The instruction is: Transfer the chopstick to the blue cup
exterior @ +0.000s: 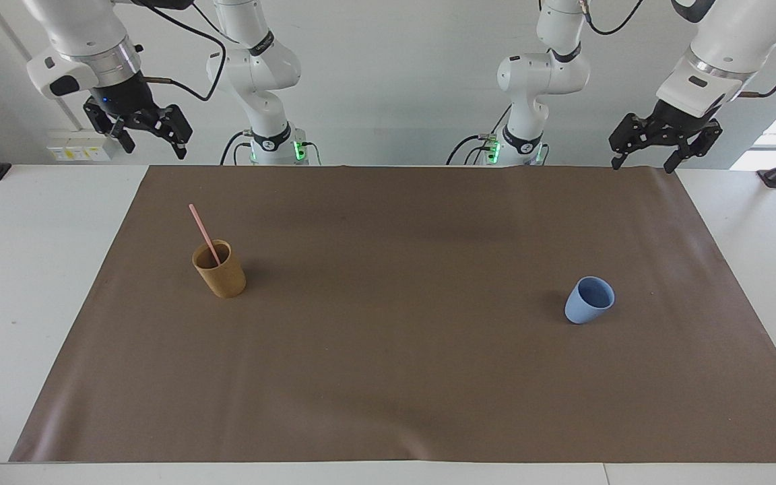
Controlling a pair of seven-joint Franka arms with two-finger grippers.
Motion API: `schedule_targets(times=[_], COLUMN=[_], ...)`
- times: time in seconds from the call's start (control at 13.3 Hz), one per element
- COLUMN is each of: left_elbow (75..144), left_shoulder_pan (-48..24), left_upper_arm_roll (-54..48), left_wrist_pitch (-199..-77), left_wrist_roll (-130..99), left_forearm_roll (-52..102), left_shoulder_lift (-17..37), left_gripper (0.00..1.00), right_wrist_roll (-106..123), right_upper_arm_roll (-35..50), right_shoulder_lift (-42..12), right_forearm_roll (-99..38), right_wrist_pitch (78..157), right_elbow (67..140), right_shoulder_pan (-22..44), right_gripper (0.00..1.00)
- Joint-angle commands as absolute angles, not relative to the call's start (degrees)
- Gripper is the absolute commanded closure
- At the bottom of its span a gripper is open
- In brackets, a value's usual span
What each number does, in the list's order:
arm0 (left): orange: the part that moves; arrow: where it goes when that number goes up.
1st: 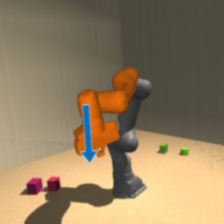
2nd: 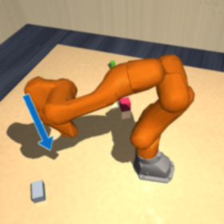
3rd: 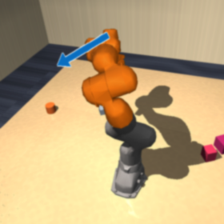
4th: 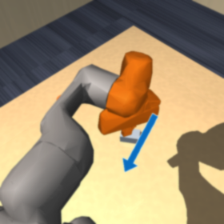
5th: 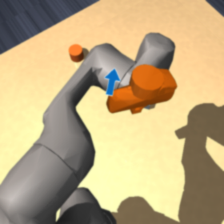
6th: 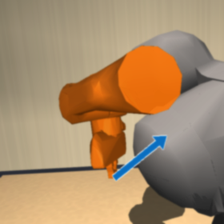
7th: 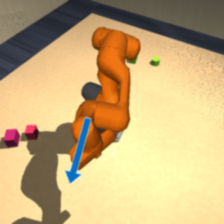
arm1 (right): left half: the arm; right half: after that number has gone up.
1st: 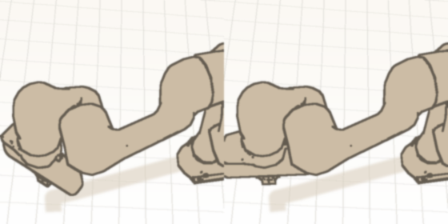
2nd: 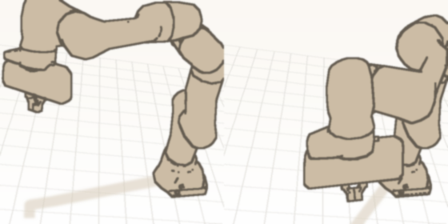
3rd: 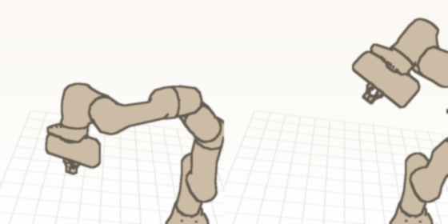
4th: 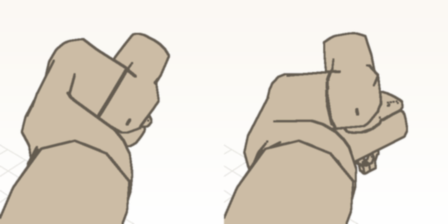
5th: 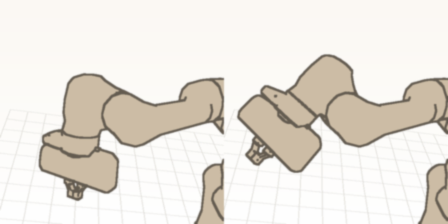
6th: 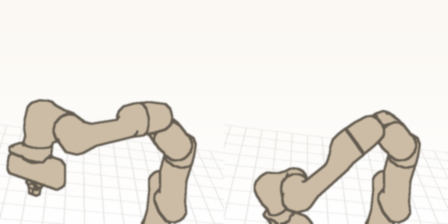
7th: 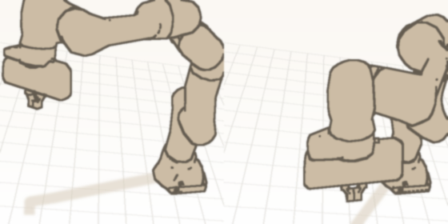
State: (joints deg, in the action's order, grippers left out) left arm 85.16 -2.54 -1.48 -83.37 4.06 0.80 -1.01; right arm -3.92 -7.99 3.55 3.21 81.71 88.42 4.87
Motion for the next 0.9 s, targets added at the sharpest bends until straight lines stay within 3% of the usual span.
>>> schedule_targets(times=[0.0,0.83], left_elbow=[86.48,86.84], left_shoulder_pan=[-3.16,-2.81], left_upper_arm_roll=[-1.49,-1.85], left_wrist_pitch=[-83.24,-84.11], left_wrist_roll=[3.16,3.96], left_forearm_roll=[0.09,0.09], left_shoulder_lift=[-2.37,-2.46], left_gripper=[0.0,0.0], right_wrist_roll=[-2.37,-2.37], right_upper_arm_roll=[-7.82,-7.91], right_shoulder_lift=[4.66,4.66], right_forearm_roll=[3.25,3.34], right_wrist_pitch=[83.06,83.93], right_elbow=[90.0,90.0], right_shoulder_pan=[4.22,4.22], right_gripper=[0.0,0.0])
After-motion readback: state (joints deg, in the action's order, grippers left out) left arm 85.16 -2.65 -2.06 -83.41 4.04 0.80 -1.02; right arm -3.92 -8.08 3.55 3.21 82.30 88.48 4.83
